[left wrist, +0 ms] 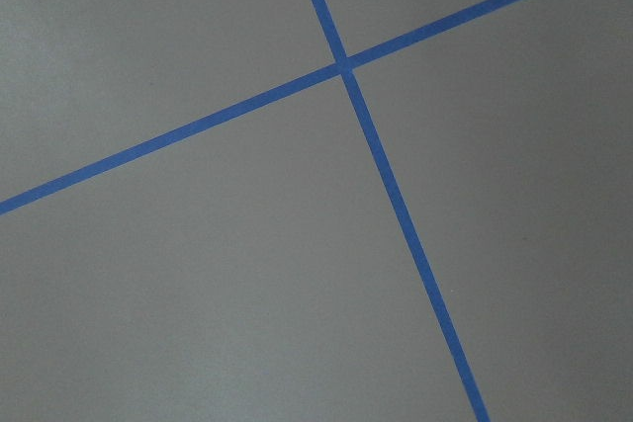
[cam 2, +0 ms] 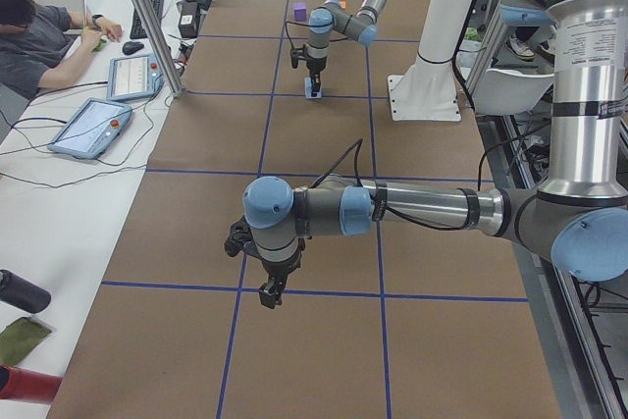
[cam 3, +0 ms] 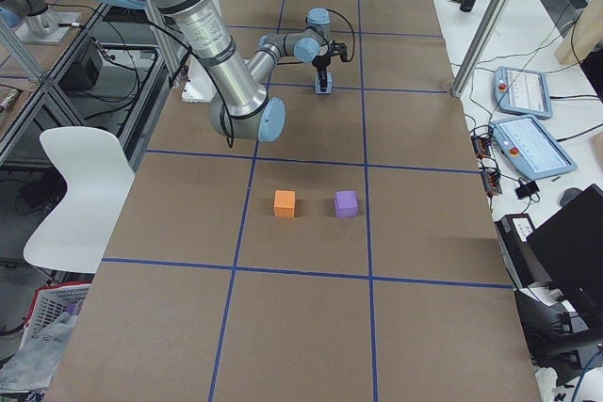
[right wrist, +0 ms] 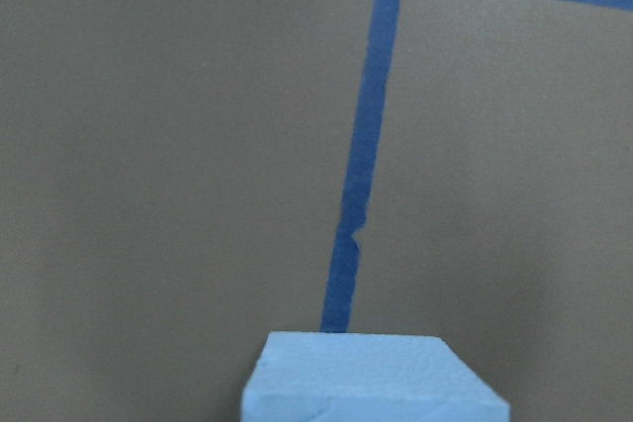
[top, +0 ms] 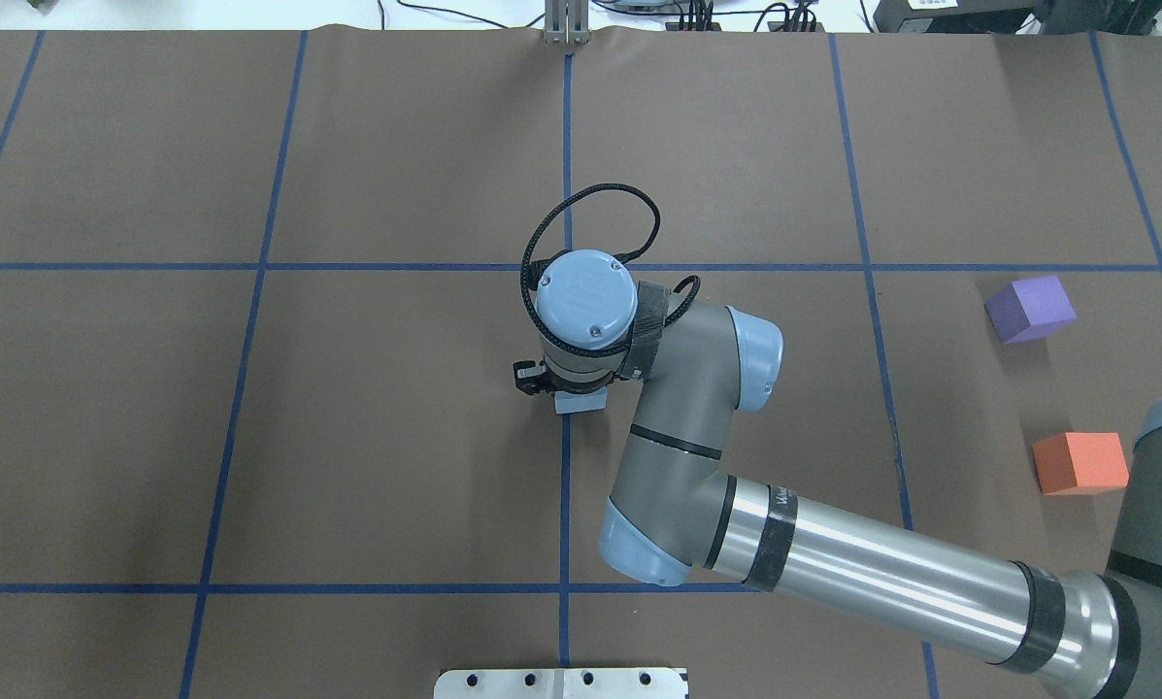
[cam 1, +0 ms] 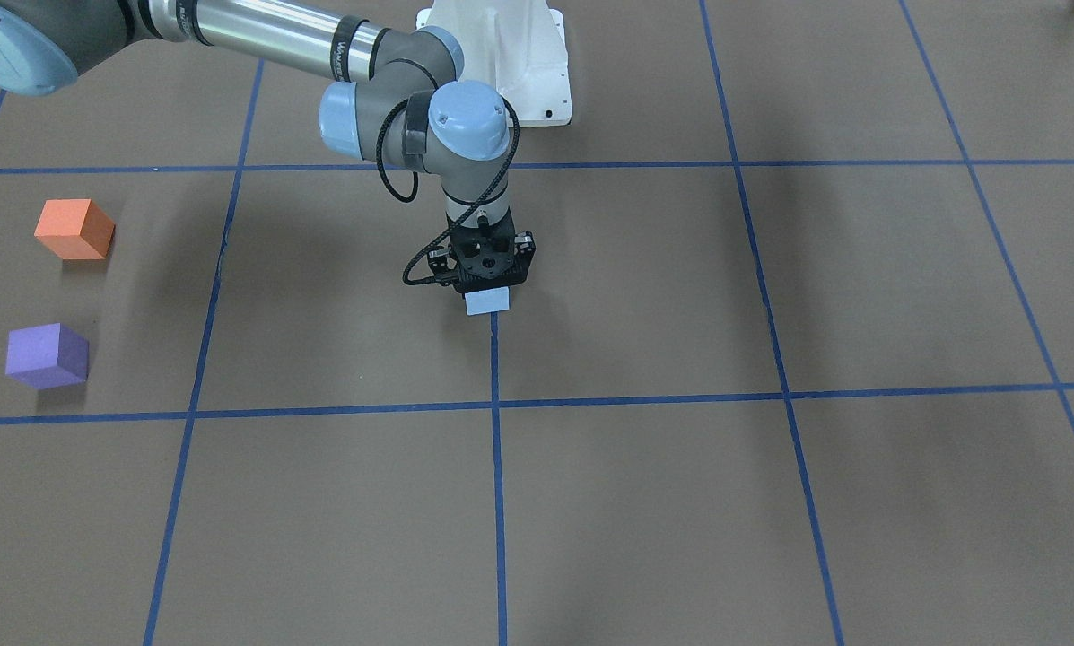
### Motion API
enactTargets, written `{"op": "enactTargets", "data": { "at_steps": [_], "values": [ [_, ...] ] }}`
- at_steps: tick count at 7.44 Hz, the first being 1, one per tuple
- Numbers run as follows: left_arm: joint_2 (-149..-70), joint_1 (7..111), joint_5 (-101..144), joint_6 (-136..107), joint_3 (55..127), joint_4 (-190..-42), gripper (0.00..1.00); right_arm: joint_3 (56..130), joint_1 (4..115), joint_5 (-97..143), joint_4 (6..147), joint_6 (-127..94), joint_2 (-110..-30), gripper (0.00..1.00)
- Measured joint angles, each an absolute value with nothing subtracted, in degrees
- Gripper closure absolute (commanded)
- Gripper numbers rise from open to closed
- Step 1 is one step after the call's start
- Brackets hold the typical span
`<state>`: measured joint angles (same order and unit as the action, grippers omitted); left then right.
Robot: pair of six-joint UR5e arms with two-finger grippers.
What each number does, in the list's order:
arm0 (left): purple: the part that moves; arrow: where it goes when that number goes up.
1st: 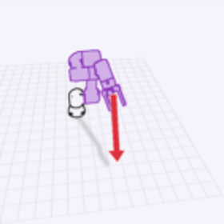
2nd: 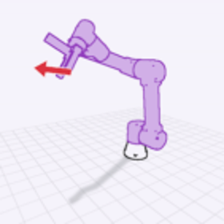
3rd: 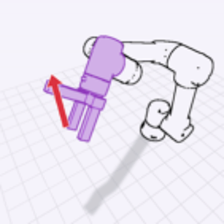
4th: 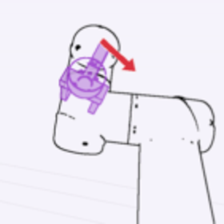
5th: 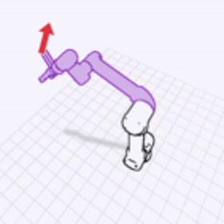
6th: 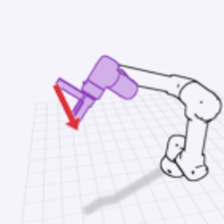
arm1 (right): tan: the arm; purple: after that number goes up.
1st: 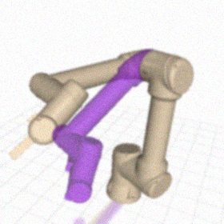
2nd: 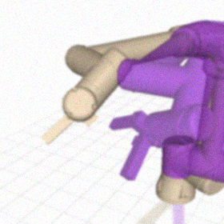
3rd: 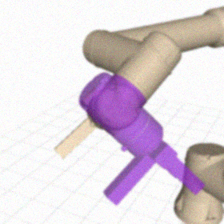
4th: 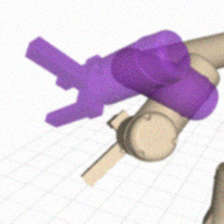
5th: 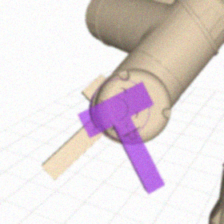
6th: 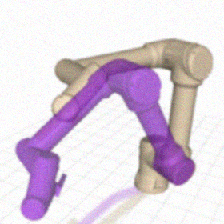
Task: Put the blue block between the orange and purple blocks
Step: 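Lower the right gripper onto the light blue cube and grasp it, then carry the light blue cube with the right gripper toward the purple cube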
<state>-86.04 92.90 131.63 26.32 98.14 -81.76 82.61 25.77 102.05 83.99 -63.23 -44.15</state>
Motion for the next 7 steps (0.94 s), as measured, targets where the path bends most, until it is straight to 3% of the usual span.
{"op": "enactTargets", "data": {
  "at_steps": [5, 7],
  "values": [
    [-81.87, 94.49, 136.41, 15.60, 98.49, -86.24, 0.00, 100.04, 42.70, 114.92, 86.48, -54.42, -61.23, 1.00],
    [-80.80, 94.57, 136.87, 7.88, 99.97, -91.17, 0.00, 106.61, 50.79, 119.59, 88.21, -44.51, -72.32, 1.00]
  ]
}}
